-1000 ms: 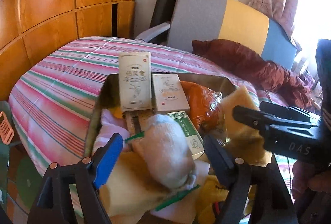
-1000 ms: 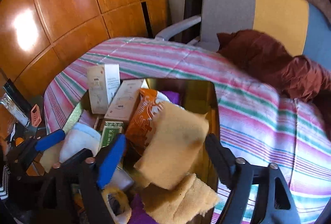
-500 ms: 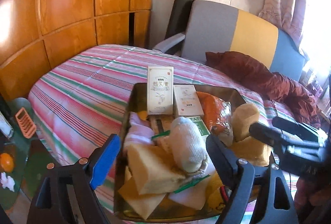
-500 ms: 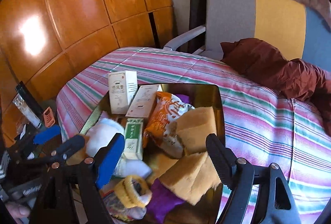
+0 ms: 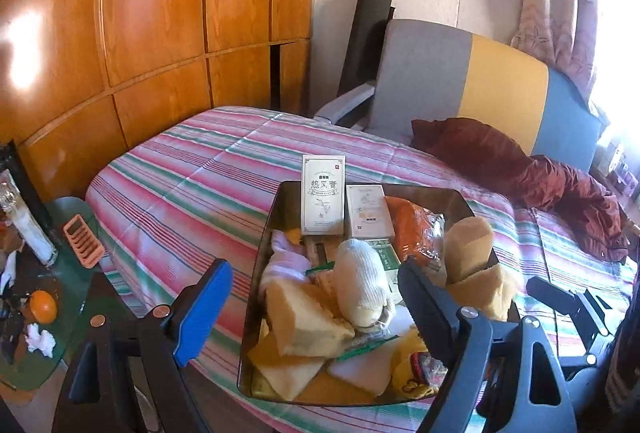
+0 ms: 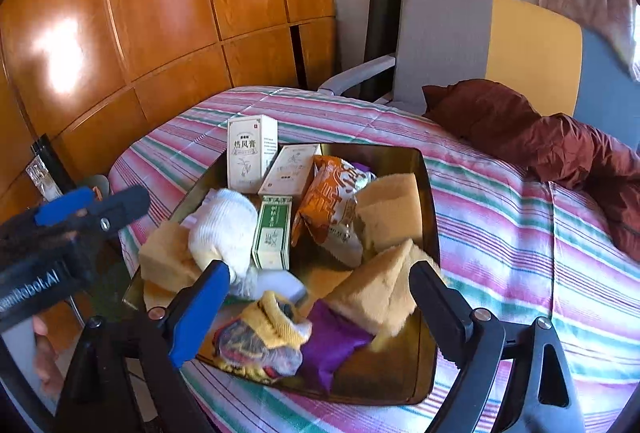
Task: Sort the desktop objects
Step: 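Withdraw both tools from the gold tray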
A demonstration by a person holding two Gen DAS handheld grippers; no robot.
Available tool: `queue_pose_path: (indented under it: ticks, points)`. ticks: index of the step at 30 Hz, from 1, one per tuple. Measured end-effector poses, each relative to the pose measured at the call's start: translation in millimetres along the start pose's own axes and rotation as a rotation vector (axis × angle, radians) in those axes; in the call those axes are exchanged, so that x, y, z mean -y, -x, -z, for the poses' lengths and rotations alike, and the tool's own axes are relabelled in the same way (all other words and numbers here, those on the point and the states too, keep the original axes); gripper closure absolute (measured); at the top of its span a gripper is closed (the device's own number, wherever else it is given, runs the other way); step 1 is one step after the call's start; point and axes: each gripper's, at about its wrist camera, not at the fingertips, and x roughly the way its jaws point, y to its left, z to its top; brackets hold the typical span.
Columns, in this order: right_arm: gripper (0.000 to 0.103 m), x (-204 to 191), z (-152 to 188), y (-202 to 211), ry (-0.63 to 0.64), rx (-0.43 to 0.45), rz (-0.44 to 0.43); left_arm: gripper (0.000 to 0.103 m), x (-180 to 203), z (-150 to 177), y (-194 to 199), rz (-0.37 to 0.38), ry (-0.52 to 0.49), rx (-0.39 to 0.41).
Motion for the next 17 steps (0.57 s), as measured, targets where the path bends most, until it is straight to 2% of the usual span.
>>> queue_pose_path:
  ticks: [5,10,13,17]
  points:
    - [0.011,5,8,4,-0.019,-0.001,0.005,0.018,12,3,4,-0.08,-0.05,0.002]
    - [0.011,9,13,9,-0.026,0.005,0.018,0.032,19,10,2,-0.072,-0.107,0.001]
    - [0.011,11,15,9,-0.023,0.003,0.031,0.037,19,10,7,-0.054,-0.09,0.021]
    - [0.011,15,16,12,-0.033,0.015,0.039,0.037,20,8,11,-0.056,-0.098,0.035]
